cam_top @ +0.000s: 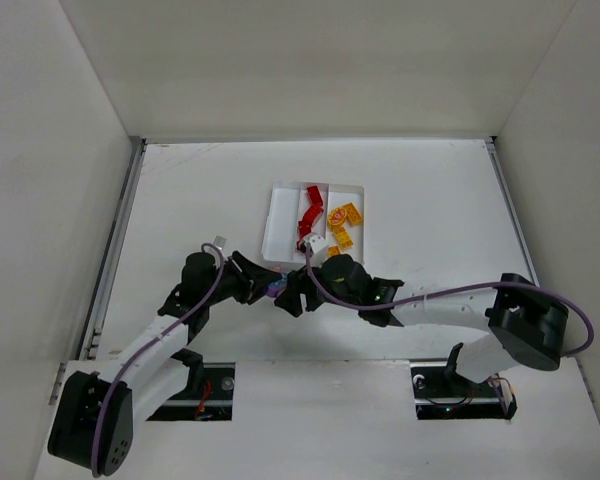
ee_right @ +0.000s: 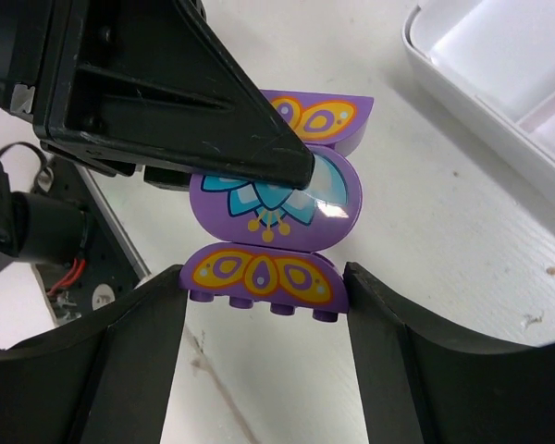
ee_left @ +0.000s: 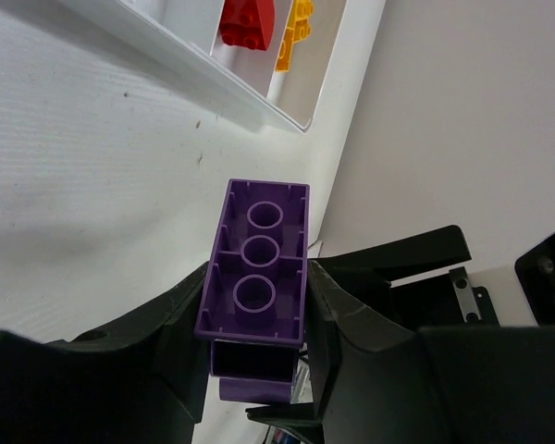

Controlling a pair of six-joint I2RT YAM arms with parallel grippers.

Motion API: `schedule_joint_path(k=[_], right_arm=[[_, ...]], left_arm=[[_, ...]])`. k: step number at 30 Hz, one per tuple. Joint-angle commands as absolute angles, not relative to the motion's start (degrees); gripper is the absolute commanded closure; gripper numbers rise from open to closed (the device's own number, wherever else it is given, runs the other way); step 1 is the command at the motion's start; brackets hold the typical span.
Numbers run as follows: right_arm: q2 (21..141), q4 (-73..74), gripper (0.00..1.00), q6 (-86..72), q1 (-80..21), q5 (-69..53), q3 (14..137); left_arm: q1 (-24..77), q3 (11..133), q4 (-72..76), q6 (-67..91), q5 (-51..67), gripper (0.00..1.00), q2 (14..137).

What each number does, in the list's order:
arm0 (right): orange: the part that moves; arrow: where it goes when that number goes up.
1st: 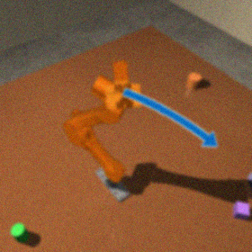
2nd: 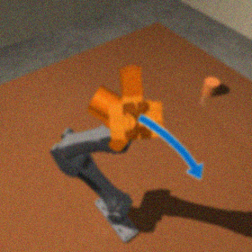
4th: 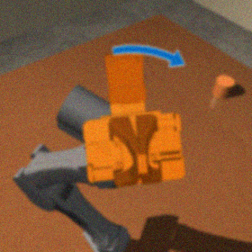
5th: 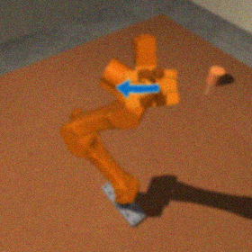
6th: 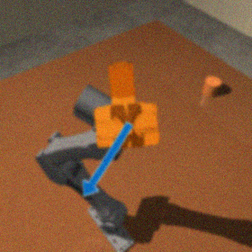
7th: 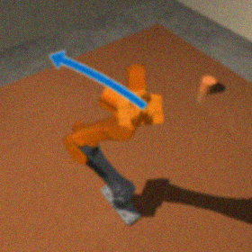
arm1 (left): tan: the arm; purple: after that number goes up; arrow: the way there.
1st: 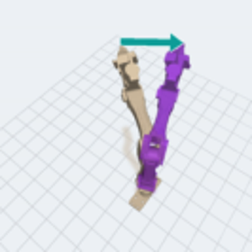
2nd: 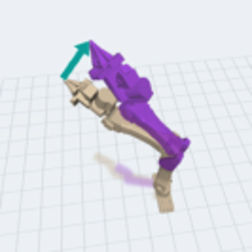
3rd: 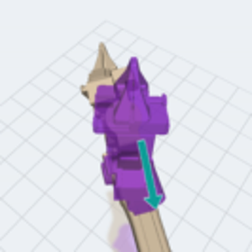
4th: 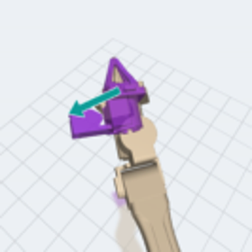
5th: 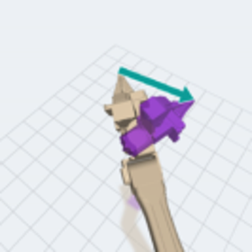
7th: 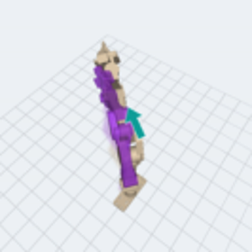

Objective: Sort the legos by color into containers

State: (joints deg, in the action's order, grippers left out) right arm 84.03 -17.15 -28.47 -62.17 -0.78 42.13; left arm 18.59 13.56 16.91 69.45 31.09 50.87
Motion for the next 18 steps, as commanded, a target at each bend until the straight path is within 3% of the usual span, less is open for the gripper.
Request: schedule_joint_path(k=[1,13,18], right_arm=[[83.5,-17.8,0.54,-28.4,-63.0,-3.0,40.3],[74.9,-16.2,0.54,-28.9,-62.2,-3.2,38.0],[76.5,-14.9,0.52,-28.7,-58.5,-1.1,41.9]], left_arm=[[15.3,13.5,19.7,69.8,28.6,0.94,48.7],[8.2,13.7,17.1,67.6,27.6,0.94,46.1],[8.2,13.9,17.3,67.4,27.2,0.94,44.7]])
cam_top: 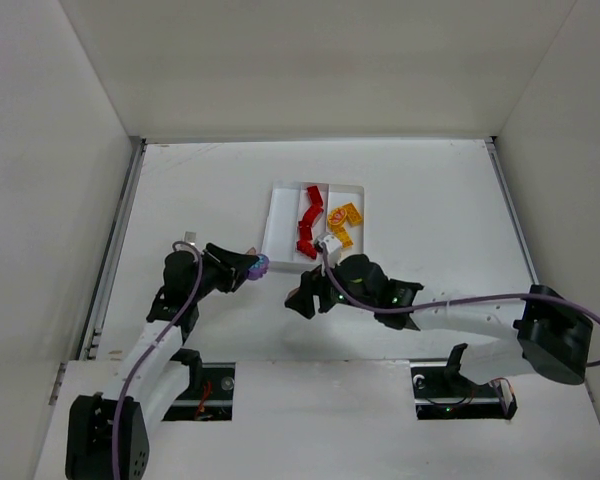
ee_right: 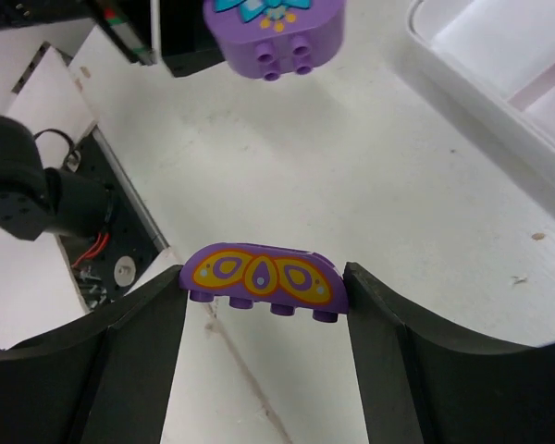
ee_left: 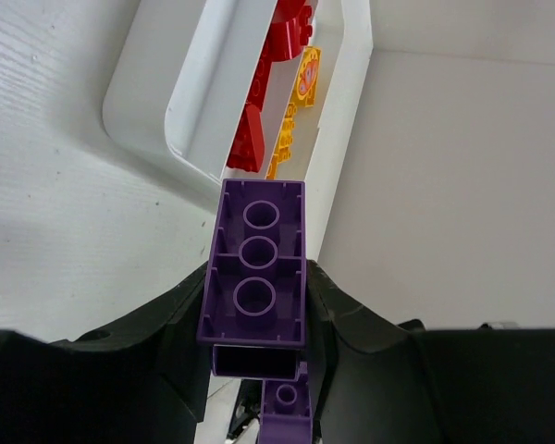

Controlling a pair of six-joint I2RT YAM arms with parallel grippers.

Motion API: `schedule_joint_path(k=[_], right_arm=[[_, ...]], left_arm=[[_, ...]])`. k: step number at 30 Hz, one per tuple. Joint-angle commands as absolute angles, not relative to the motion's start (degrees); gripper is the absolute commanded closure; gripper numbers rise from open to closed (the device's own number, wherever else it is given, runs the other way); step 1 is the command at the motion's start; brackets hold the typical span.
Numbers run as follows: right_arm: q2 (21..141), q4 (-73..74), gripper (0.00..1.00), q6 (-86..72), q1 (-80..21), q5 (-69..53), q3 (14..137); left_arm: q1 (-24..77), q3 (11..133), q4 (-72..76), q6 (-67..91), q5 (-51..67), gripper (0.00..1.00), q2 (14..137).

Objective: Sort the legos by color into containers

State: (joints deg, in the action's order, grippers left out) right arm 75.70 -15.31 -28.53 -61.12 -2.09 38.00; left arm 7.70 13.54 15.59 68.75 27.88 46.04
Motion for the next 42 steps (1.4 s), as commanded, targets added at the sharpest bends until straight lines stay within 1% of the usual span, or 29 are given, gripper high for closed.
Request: schedule_joint_path(k=[1,5,8,12,18,21,23,25,28,32,39,40,42], right_arm=[[78.1,-14.2,0.52,-28.7,-57.4,0.0,44.0],[87.4,-9.9,0.51,-27.3,-54.2,7.3,54.6],[94.5,-6.6,0.5,-25.7,-52.6,10.5,63.2],[101.3,-4.3,0.45,-23.6,-50.2,12.8,71.4],[110.6,-1.6,0.44,-21.6,-46.5,12.4,81.0],[113.3,-0.2,0.44,-21.6,-45.4,12.0,84.2],[114.9,0.2,0.42,-21.6,-44.9,11.3,85.9],[116.0,0.4,0.37,-21.8,-44.4,10.1,87.3],[116.2,0.6,0.26,-22.2,-43.9,9.8,88.2],[113.0,-0.1,0.21,-22.5,-43.7,9.1,86.9],[107.0,-3.2,0.2,-24.1,-43.8,6.0,81.4],[106.4,-3.5,0.22,-24.4,-43.7,5.8,80.7],[104.1,-3.7,0.29,-25.0,-43.9,6.2,78.4]], left_arm=[[8.8,14.0,17.3,67.2,26.9,0.94,44.6],[10.5,13.5,16.2,66.4,24.4,0.94,42.4],[10.3,13.0,14.9,65.8,23.0,0.93,40.5],[9.9,12.0,15.4,65.7,21.3,0.92,40.3],[10.1,11.1,18.4,65.7,21.2,0.91,43.0],[9.7,11.0,19.2,65.6,21.4,0.91,43.7],[9.7,11.0,19.9,65.5,21.4,0.91,44.3],[10.0,11.2,20.6,65.5,21.4,0.91,45.2],[10.3,11.2,21.4,65.7,21.4,0.91,46.0],[10.4,11.6,21.6,66.1,20.8,0.91,46.1],[11.8,13.1,21.6,66.5,18.7,0.91,46.7],[12.1,13.2,21.5,66.7,18.5,0.91,46.5],[12.3,13.4,21.4,67.1,18.4,0.91,45.9]])
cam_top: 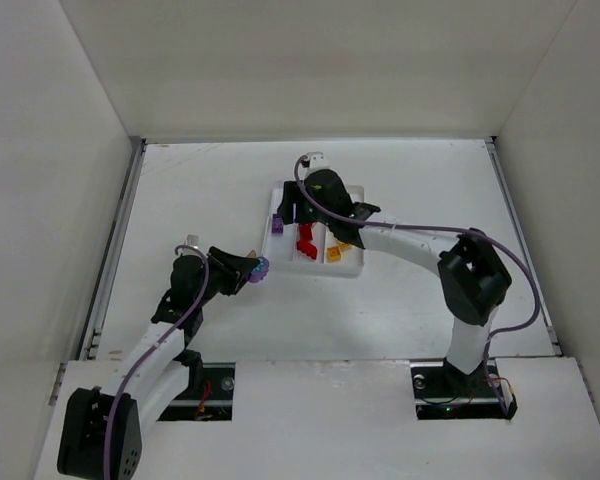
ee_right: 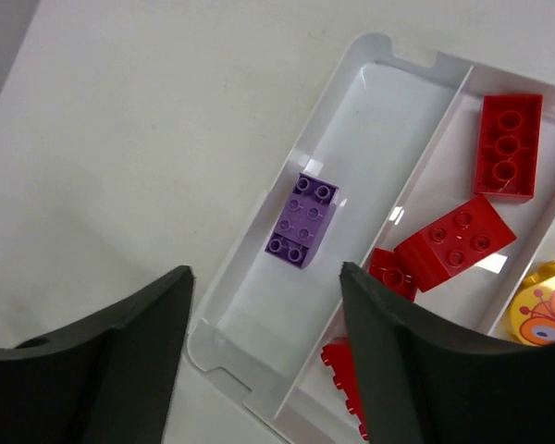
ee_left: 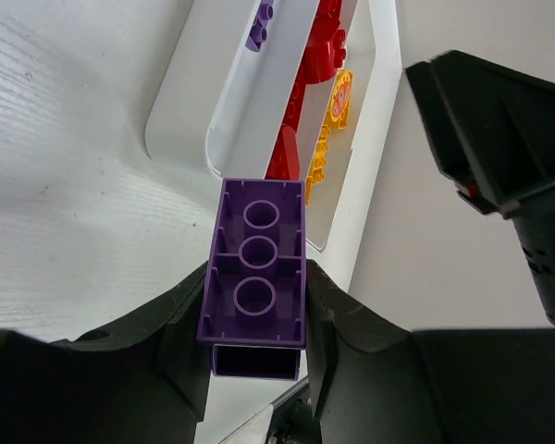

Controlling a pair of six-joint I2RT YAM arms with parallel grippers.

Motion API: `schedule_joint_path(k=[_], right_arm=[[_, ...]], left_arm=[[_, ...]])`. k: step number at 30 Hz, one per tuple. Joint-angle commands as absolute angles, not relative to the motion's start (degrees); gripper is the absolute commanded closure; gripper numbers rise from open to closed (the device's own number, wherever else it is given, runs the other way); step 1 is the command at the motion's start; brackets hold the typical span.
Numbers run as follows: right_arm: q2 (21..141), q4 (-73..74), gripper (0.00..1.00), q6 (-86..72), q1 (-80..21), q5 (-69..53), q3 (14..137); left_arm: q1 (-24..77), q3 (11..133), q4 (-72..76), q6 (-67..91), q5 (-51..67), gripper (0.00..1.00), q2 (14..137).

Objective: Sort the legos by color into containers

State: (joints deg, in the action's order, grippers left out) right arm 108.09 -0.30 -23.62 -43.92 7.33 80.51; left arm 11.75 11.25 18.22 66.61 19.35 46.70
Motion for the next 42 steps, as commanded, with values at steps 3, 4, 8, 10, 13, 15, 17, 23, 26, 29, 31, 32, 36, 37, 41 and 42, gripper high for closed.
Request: schedule_joint_path(k=[3,4,8,10,13,15,17,23,26,29,31,32,36,37,41,42], right_arm=[[97.8,-6.1,0.49,-26.4,-44.7,6.4,71.3],[94.4,-7.8,0.52,-26.9,-46.3,6.2,67.5],[83.4,-15.2,0.37,-28.5,-50.8,5.3,54.5],[79.3,-20.0,0.21,-30.1,-52.9,4.1,48.8],[75.8,-27.8,0.12,-31.4,-55.1,0.9,42.6],[75.4,-32.0,0.1,-30.9,-56.5,-0.5,40.4],[75.8,-33.8,0.08,-29.6,-57.2,-1.0,39.7],[77.8,-34.3,0.05,-25.7,-58.0,-0.8,41.0],[78.0,-34.2,0.04,-24.4,-58.1,-0.3,41.1],[78.1,-33.8,0.03,-24.1,-58.3,-0.1,41.0],[78.6,-32.6,0.03,-23.6,-58.4,1.0,41.3],[78.8,-31.7,0.03,-23.0,-58.6,2.2,41.6],[79.3,-29.7,0.02,-20.7,-59.8,4.5,42.6],[79.5,-29.7,0.02,-20.3,-60.1,4.5,42.8],[80.0,-29.7,0.04,-20.0,-60.2,5.4,43.5],[80.1,-29.7,0.05,-20.0,-60.2,5.4,43.6]], left_arm=[[12.9,13.5,21.6,68.0,17.0,0.91,45.2],[13.3,14.0,21.8,68.1,16.4,0.91,45.3],[15.8,15.3,24.1,70.1,14.2,0.9,47.3],[17.0,15.6,25.7,71.9,12.8,0.9,48.1],[18.4,15.9,28.6,75.1,11.7,0.89,49.3],[19.5,16.3,30.2,77.6,12.0,0.89,50.4],[20.7,16.5,32.2,80.3,12.2,0.89,51.1],[25.0,16.9,34.2,85.8,12.5,0.89,51.6],[26.9,16.8,33.8,86.8,12.0,0.88,50.8],[28.0,16.4,33.8,87.7,11.9,0.88,50.5],[28.7,16.3,34.2,88.6,12.0,0.88,50.7],[29.0,16.3,34.2,89.1,12.0,0.87,50.7],[29.5,16.0,34.0,90.3,12.5,0.86,49.7],[29.5,15.9,34.0,90.6,12.6,0.86,49.6],[30.0,16.1,34.3,92.2,14.8,0.85,50.0],[30.1,16.2,34.4,92.4,15.1,0.84,50.1]])
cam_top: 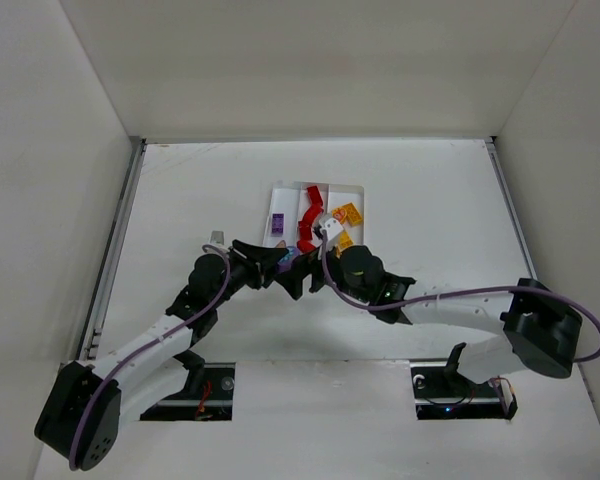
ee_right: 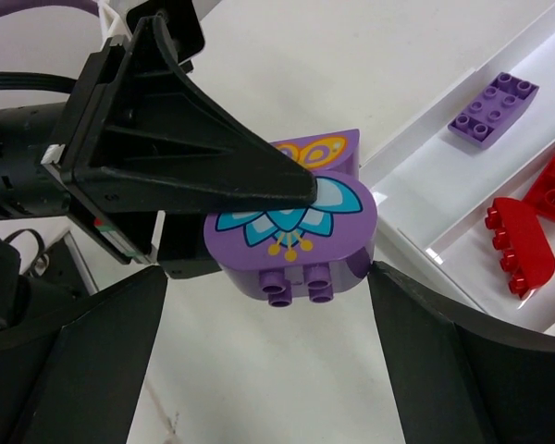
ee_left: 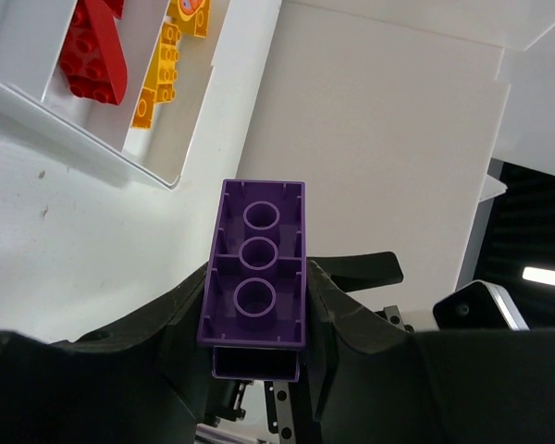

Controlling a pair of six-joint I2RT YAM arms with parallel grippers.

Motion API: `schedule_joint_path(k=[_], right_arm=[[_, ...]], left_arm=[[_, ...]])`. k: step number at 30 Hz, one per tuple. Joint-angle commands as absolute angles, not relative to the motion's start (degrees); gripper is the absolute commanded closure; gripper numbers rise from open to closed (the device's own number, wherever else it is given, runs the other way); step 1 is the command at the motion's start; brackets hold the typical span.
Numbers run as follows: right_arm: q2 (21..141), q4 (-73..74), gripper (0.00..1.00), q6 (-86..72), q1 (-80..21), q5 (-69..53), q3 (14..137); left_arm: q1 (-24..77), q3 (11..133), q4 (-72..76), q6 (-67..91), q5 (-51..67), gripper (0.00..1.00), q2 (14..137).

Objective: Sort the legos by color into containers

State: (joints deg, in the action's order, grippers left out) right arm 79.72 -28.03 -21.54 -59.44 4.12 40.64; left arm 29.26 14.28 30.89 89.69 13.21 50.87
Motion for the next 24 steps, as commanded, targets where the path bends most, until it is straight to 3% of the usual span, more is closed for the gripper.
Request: schedule_joint_path(k=[1,24], right_arm=[[80.2,-29.7,0.05,-19.9,-60.2,5.4,43.8],[80.8,-31.6,0.26,-20.6,-60.2,8.0,43.4]], left_arm=[[30.2,16.2,34.4,92.5,15.6,0.84,50.2],[30.8,15.5,33.7,93.0,18.0,0.83,50.8]])
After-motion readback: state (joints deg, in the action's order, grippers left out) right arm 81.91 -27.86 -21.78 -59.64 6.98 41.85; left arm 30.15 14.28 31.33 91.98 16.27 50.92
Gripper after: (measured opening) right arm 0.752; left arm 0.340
